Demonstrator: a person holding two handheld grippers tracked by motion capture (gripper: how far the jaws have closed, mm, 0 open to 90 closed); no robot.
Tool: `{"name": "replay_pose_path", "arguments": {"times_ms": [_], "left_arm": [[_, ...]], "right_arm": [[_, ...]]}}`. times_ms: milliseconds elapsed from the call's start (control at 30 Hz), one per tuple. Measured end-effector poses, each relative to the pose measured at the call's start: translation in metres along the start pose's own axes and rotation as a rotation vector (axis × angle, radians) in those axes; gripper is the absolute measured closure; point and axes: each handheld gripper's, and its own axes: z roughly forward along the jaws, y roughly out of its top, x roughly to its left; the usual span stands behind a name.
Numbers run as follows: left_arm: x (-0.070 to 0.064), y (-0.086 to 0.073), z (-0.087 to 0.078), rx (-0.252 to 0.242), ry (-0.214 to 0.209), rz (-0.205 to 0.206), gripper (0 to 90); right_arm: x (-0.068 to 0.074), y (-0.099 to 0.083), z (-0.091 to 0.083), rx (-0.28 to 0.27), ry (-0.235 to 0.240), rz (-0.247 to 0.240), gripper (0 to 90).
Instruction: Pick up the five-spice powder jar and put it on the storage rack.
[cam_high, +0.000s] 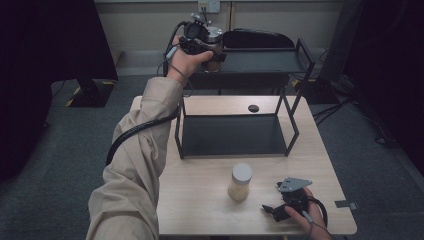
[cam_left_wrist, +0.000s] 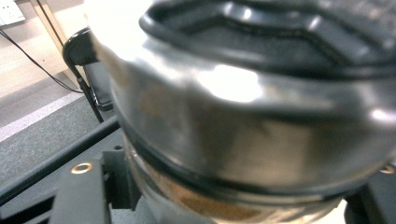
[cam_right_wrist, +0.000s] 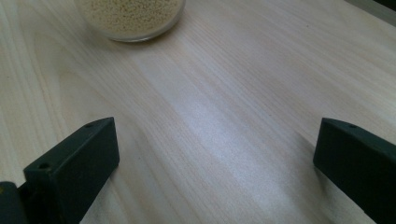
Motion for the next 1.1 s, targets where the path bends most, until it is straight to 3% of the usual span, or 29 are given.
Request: {"name": "replay_pose_path", "arguments": {"times_ms": [33,67,267,600,733,867,1100], "left_arm": [[-0.003,0.0,-0.001,-0.003,0.018,-0.003,24.5],[-0.005,0.002,-0.002,0.0,0.029,-0.01,16.3],[-0.014,0.004,-0.012,-0.014,0.045,-0.025,9.0],[-0.032,-0.008,-0.028,-0.042,0.079,-0.032,1.1],[-0.036,-0.017,-0.035,-0.06,0.068,-0.044,0.5],[-0.039,-0.028,-0.042,-0.087,0.044,-0.024,0.3],[-0.046,-0.047,-0.048,-0.085,0.029,-0.027,0.4]], "right_arm": [[0.0,0.0,0.0,0.0,0.0,0.0,0.0],[0.0,0.0,0.0,0.0,0.0,0.0,0.0],[0.0,0.0,0.0,0.0,0.0,0.0,0.0],[0.0,0.0,0.0,0.0,0.0,-0.001,0.0],[0.0,0.0,0.0,0.0,0.0,-0.001,0.0],[0.0,0.0,0.0,0.0,0.0,-0.001,0.0],[0.0,0.0,0.0,0.0,-0.001,-0.001,0.0]]}}
